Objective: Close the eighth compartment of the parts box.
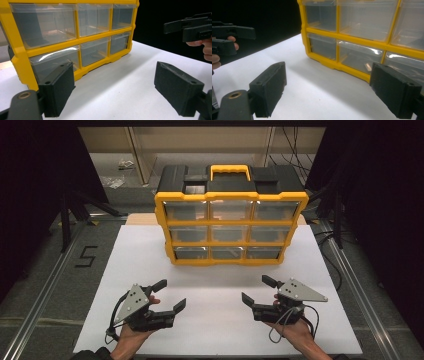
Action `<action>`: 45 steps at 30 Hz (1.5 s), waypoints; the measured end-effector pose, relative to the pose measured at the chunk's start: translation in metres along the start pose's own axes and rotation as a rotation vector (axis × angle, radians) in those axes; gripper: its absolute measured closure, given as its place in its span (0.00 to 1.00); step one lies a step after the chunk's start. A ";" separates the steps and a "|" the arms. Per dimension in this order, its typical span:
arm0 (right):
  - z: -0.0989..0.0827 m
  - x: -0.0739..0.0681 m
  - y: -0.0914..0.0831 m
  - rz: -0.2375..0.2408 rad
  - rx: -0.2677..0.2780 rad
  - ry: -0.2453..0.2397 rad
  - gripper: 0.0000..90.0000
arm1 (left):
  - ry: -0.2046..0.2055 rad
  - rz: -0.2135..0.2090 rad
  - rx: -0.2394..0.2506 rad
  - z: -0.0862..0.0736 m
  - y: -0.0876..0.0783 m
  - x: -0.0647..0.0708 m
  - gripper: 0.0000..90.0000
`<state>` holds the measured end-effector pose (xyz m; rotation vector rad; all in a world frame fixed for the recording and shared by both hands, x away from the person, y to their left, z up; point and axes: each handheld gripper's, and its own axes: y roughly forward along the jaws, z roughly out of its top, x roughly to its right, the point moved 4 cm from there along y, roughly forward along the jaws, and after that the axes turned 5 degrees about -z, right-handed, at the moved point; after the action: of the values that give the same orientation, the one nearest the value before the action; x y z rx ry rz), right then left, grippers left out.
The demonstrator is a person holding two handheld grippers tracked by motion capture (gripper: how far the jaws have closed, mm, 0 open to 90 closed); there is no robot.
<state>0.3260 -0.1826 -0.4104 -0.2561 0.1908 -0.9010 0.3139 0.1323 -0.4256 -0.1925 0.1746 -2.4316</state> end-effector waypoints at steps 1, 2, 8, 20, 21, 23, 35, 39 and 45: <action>-0.001 0.000 0.000 -0.001 0.000 0.001 0.17 | 0.000 0.000 0.000 0.000 0.000 0.000 0.18; -0.001 0.000 -0.001 -0.002 0.000 0.001 0.17 | 0.000 0.000 -0.001 0.000 0.000 0.000 0.18; -0.004 0.000 -0.003 -0.008 -0.005 -0.002 0.17 | -0.001 -0.001 -0.001 0.000 0.000 0.000 0.18; -0.009 -0.003 -0.008 -0.009 -0.020 -0.005 0.17 | -0.004 -0.007 -0.003 0.000 -0.002 -0.001 0.18; -0.009 -0.003 -0.008 -0.010 -0.020 -0.007 0.17 | -0.003 -0.008 -0.004 0.000 -0.002 0.000 0.18; -0.009 -0.003 -0.009 -0.010 -0.018 -0.008 0.17 | -0.003 -0.009 -0.004 0.000 -0.001 0.000 0.18; -0.008 -0.002 -0.009 -0.011 -0.005 -0.014 0.17 | -0.005 -0.008 -0.001 0.000 -0.001 0.000 0.18; -0.008 -0.002 -0.009 -0.010 -0.003 -0.014 0.17 | -0.006 -0.008 -0.002 0.000 -0.001 0.000 0.18; -0.007 -0.002 -0.009 -0.011 -0.002 -0.014 0.17 | -0.006 -0.008 -0.002 0.000 -0.001 0.000 0.18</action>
<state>0.3159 -0.1873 -0.4147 -0.2658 0.1778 -0.9095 0.3136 0.1330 -0.4256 -0.2016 0.1745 -2.4389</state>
